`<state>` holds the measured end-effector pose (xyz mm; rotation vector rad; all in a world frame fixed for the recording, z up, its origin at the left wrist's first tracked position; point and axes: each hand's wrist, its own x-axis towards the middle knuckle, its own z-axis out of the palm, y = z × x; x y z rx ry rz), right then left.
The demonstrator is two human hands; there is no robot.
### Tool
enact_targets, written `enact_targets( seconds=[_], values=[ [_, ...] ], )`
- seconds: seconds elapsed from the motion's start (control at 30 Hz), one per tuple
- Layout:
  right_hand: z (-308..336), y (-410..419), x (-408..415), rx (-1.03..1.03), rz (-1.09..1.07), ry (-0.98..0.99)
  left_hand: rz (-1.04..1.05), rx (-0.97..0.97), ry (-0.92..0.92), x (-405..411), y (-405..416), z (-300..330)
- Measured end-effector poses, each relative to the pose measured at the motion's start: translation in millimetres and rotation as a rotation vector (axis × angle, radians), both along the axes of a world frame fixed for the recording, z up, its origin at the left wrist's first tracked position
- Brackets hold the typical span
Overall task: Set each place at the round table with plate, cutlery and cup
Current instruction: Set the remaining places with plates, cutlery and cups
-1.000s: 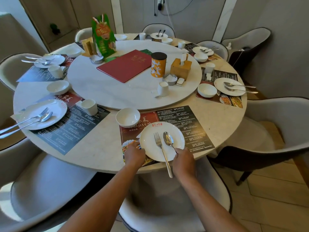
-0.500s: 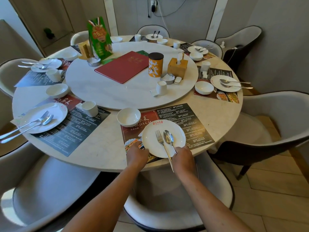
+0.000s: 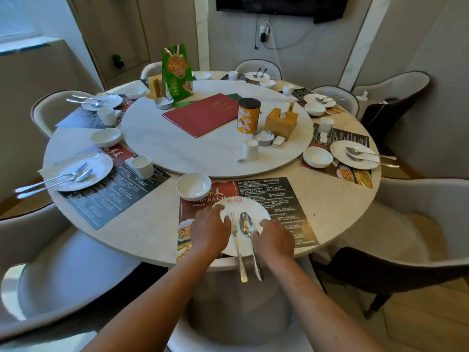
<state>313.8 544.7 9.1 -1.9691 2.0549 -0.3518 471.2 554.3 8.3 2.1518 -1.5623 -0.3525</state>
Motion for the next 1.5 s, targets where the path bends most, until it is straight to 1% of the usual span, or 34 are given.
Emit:
enact_targets(
  seconds=[0.13,0.27,0.5,0.7,1.03,1.2,1.3,1.4,1.5],
  values=[
    [11,-30,-34,-0.033,0.197,-0.033,-0.052,-0.080,-0.165,-35,-21,12],
    [22,-56,-68,-0.073,0.309,-0.065,-0.025,-0.120,-0.201,-70,-37,26],
    [36,-80,-100,-0.054,0.348,-0.061,0.071,-0.119,-0.196,-110,-48,48],
    [38,-98,-100,-0.024,0.366,-0.074,0.100,-0.113,-0.219,-111,-65,60],
    [27,-142,-99,0.022,0.312,-0.095,0.131,-0.010,-0.178,-110,-106,47],
    [21,-207,-86,-0.008,0.357,-0.098,0.205,0.001,-0.129,-103,-168,44],
    [13,-252,-74,-0.018,0.432,-0.071,0.263,0.034,-0.127,-92,-211,39],
    [0,-295,-64,0.002,0.487,-0.056,0.322,0.077,-0.103,-81,-252,24],
    [-19,-325,-57,0.003,0.558,0.008,0.369,0.130,-0.110,-74,-286,7]
  ],
)
